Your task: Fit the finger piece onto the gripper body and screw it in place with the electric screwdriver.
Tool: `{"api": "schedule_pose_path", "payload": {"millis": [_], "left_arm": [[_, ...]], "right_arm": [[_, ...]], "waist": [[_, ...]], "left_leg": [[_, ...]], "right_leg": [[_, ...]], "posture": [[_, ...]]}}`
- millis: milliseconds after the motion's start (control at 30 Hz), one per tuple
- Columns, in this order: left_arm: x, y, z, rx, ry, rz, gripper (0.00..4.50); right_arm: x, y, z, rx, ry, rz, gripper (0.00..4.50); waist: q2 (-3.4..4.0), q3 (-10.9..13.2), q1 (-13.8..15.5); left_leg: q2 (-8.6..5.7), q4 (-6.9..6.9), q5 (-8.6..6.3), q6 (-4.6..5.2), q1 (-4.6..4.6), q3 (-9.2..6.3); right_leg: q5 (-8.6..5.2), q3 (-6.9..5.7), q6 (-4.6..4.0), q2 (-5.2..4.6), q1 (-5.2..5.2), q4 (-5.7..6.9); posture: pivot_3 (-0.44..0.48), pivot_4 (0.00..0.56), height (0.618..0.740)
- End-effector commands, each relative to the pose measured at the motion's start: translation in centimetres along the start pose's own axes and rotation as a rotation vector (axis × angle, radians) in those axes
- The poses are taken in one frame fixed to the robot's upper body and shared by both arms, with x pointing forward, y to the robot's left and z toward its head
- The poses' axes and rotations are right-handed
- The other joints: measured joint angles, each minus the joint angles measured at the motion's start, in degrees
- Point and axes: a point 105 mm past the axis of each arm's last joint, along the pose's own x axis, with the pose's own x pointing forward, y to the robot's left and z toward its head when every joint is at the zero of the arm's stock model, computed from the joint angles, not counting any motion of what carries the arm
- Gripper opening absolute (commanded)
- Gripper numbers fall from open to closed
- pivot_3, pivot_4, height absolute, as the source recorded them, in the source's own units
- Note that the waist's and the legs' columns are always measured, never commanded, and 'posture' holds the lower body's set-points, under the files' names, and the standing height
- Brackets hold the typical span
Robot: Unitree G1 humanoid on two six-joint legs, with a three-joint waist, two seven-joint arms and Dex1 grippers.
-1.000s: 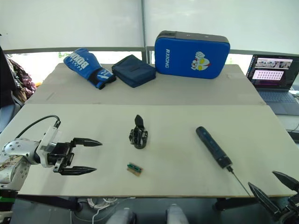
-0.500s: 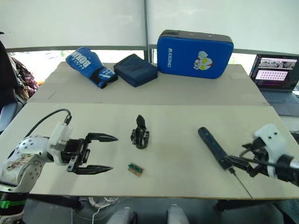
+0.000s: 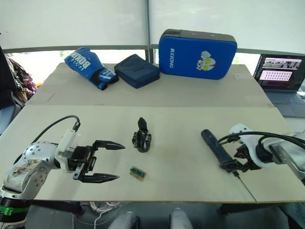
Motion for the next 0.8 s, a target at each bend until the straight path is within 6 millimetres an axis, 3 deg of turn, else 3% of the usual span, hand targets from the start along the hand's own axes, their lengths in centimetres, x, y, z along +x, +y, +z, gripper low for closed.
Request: {"api": "schedule_pose_path", "payload": {"millis": [33, 100, 367, 467, 567, 800], "left_arm": [[-0.2, -0.1, 0.5, 0.039, -0.002, 0.012, 4.48], [-0.3, -0.2, 0.5, 0.039, -0.001, 0.020, 4.48], [-0.5, 0.0, 0.4, 0.044, -0.002, 0.038, 4.50], [-0.5, -0.1, 0.3, 0.036, -0.004, 0.025, 4.50], [-0.7, -0.1, 0.2, 0.034, -0.006, 0.025, 4.50], [-1.2, -0.1, -0.5, 0.029, 0.002, 0.044, 4.50]], "right_arm": [[-0.1, -0.4, 0.5, -0.009, -0.005, -0.026, 4.50], [0.1, -0.5, 0.4, -0.008, -0.007, -0.031, 4.50], [0.6, -0.9, -0.3, -0.052, -0.016, -0.064, 1.96], [0.4, -0.8, 0.2, -0.083, -0.052, -0.059, 1.92], [-0.4, 0.4, 1.9, -0.116, -0.118, -0.030, 1.92], [-0.5, 5.2, 4.3, -0.213, -0.149, 0.047, 1.92]], "waist": [[0.00, 0.00, 0.21], [0.00, 0.00, 0.33], [0.00, 0.00, 0.23], [0.00, 0.00, 0.21], [0.00, 0.00, 0.04], [0.18, 0.10, -0.13]], "left_leg": [[-0.02, 0.01, 0.00, 0.00, -0.01, 0.00], [-0.03, 0.05, 0.00, 0.00, -0.05, -0.02], [-0.02, 0.05, 0.00, 0.00, -0.02, -0.03], [-0.01, 0.06, 0.00, 0.00, 0.01, -0.03], [-0.01, 0.07, 0.00, 0.00, 0.00, -0.02], [0.04, 0.03, 0.00, 0.00, -0.04, -0.06]], "right_leg": [[0.00, 0.00, 0.01, -0.02, 0.00, 0.01], [0.01, -0.01, 0.02, -0.02, -0.01, 0.00], [0.02, -0.03, 0.02, -0.01, 0.01, 0.01], [0.02, -0.04, 0.02, -0.01, 0.04, 0.01], [0.03, -0.04, 0.02, 0.00, 0.02, 0.02], [0.04, -0.06, -0.01, 0.05, -0.08, 0.07]], "posture": [[0.000, 0.150, 0.740], [0.000, 0.150, 0.740], [0.000, 0.150, 0.740], [0.000, 0.150, 0.740], [0.000, 0.150, 0.740], [0.000, 0.150, 0.740]]}}
